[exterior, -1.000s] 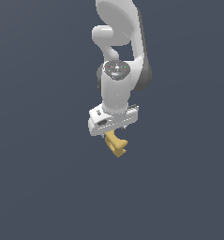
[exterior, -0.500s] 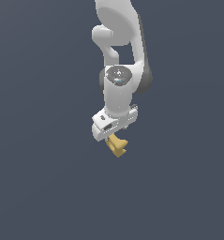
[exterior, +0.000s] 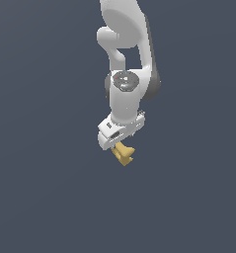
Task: Pick up the object and move it to a goal position.
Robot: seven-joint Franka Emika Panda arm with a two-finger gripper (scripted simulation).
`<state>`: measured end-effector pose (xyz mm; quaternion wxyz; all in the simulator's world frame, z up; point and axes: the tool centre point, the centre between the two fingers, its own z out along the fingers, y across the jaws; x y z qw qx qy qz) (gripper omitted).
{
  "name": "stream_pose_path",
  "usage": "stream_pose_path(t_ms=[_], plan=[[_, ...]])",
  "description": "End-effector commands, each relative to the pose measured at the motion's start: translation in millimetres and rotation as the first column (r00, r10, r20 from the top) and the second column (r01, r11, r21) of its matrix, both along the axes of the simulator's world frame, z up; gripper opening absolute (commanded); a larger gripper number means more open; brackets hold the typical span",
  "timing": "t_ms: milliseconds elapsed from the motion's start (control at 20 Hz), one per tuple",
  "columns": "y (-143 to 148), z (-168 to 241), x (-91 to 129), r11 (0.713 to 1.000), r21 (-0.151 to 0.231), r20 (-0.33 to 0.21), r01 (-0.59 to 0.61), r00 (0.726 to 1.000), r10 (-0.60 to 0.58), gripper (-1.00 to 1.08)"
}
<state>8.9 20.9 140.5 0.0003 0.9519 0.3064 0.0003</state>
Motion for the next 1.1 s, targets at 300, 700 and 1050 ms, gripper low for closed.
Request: stream_pose_path(t_ms=[300, 700, 1050], plan=[[0, -32, -1, 1.0, 0.0, -0.001, -0.003, 1.0, 0.003, 1.0], [0, -49, 0, 1.0, 0.001, -0.001, -0.004, 1.0, 0.004, 1.0], [0, -49, 0, 1.0, 0.001, -0.001, -0.004, 1.0, 0.004, -1.0]])
